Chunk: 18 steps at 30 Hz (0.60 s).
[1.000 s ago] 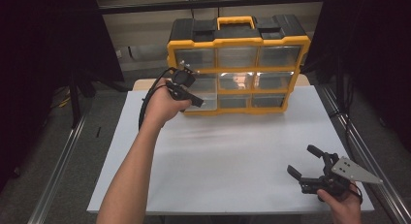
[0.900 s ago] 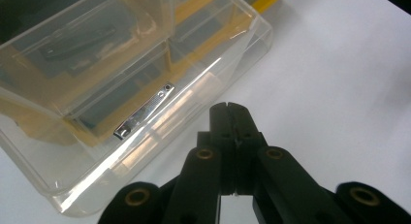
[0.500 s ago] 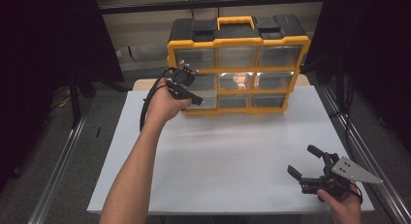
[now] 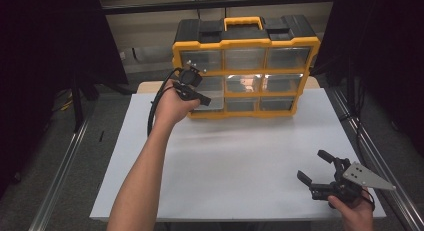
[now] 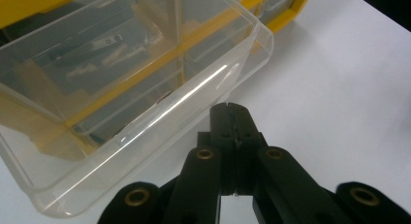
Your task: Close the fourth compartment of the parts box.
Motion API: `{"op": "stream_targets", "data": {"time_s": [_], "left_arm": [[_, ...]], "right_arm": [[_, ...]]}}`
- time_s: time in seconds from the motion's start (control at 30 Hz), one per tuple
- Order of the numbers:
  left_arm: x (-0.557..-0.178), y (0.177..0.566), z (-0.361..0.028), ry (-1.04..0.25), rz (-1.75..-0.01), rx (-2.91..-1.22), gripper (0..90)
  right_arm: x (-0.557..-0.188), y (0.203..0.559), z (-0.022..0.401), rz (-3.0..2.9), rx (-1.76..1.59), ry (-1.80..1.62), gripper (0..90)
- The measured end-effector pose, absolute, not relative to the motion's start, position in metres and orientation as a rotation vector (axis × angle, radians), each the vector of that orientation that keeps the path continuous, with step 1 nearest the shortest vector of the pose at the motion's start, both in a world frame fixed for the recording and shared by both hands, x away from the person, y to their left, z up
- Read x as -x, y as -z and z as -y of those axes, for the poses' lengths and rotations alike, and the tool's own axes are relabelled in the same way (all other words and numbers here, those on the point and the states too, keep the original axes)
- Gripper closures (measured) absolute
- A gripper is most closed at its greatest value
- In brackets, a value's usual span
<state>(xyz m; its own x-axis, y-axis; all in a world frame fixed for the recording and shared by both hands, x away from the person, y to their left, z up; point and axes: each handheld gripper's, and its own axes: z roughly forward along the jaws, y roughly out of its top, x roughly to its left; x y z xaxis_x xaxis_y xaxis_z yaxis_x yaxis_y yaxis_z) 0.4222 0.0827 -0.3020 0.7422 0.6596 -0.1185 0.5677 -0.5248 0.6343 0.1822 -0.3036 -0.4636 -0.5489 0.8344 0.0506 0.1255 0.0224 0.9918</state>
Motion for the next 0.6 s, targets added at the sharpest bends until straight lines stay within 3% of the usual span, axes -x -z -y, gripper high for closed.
{"op": "stream_targets", "data": {"time_s": [0.6], "left_arm": [[-0.4264,0.3043,-0.0783,-0.214,-0.964,-2.222,90.0]], "right_arm": [[-0.1821,0.4637,0.3035,-1.728,-0.982,-1.576,2.2]]}}
